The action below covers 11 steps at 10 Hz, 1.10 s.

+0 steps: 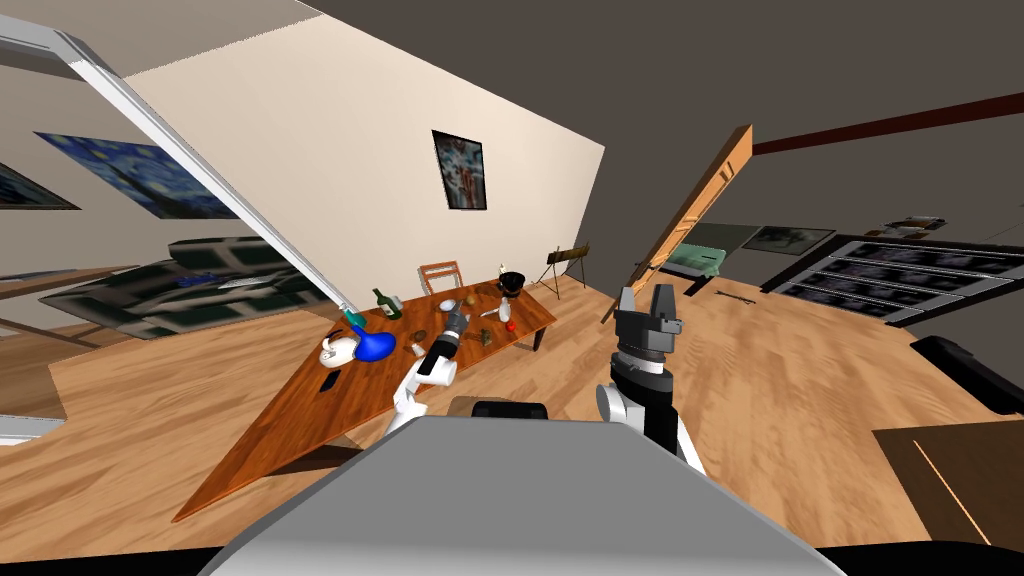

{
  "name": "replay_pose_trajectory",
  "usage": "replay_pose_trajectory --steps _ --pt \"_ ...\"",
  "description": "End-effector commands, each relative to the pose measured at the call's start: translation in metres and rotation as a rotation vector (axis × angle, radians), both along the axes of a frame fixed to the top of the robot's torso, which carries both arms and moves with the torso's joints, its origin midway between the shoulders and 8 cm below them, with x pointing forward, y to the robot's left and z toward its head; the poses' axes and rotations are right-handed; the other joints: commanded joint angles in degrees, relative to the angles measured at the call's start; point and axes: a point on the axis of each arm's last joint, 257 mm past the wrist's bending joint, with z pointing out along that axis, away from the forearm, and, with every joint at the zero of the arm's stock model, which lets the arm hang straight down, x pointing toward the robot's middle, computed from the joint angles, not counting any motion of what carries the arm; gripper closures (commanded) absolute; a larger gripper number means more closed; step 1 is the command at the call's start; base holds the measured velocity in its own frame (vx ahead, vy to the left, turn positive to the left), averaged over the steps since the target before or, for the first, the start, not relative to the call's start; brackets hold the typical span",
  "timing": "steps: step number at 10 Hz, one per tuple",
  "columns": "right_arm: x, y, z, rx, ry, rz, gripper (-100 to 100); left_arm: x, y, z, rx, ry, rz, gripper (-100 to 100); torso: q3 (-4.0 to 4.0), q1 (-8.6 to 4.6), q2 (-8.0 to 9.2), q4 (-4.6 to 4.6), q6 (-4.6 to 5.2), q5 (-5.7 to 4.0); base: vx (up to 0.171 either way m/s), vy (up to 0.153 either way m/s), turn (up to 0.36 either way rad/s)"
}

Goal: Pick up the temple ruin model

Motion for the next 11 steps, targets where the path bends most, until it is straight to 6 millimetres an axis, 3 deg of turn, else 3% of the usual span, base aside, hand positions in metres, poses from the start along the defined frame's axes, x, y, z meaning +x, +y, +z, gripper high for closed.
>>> replay_pose_trajectory --steps 1,2,3,5,11 --pt "0.0 0.0 0.0 0.0 0.0 0.0 0 0.004 0.001 -0.013 -0.009 0.033 0.001 -100 0.0 0.0 0.0 0.0 0.0 0.0 0.018 -0.033 -0.012" --pt "0.0 0.0 0.0 0.0 0.0 0.0 0 0.011 0.001 -0.031 -0.027 0.084 0.003 -100 0.0 0.01 0.0 0.0 -0.01 0.0 0.019 -0.042 -0.022" --pt "0.0 0.0 0.0 0.0 0.0 0.0 0 0.011 0.001 -0.031 -0.027 0.084 0.003 -100 -0.01 -0.02 -0.02 -0.01 0.0 0.0 0.017 -0.035 -0.011" --pt "0.0 0.0 0.0 0.0 0.0 0.0 0 0.024 0.0 -0.06 -0.065 0.175 0.005 -100 -0.01 -0.03 -0.02 -0.01 0.0 -0.01 0.027 -0.057 -0.031" --pt "0.0 0.0 0.0 0.0 0.0 0.0 0 0.035 -0.002 -0.113 -0.121 0.334 0.015 -100 -0.02 0.03 -0.02 -0.01 -0.02 0.0 0.028 -0.033 -0.016"
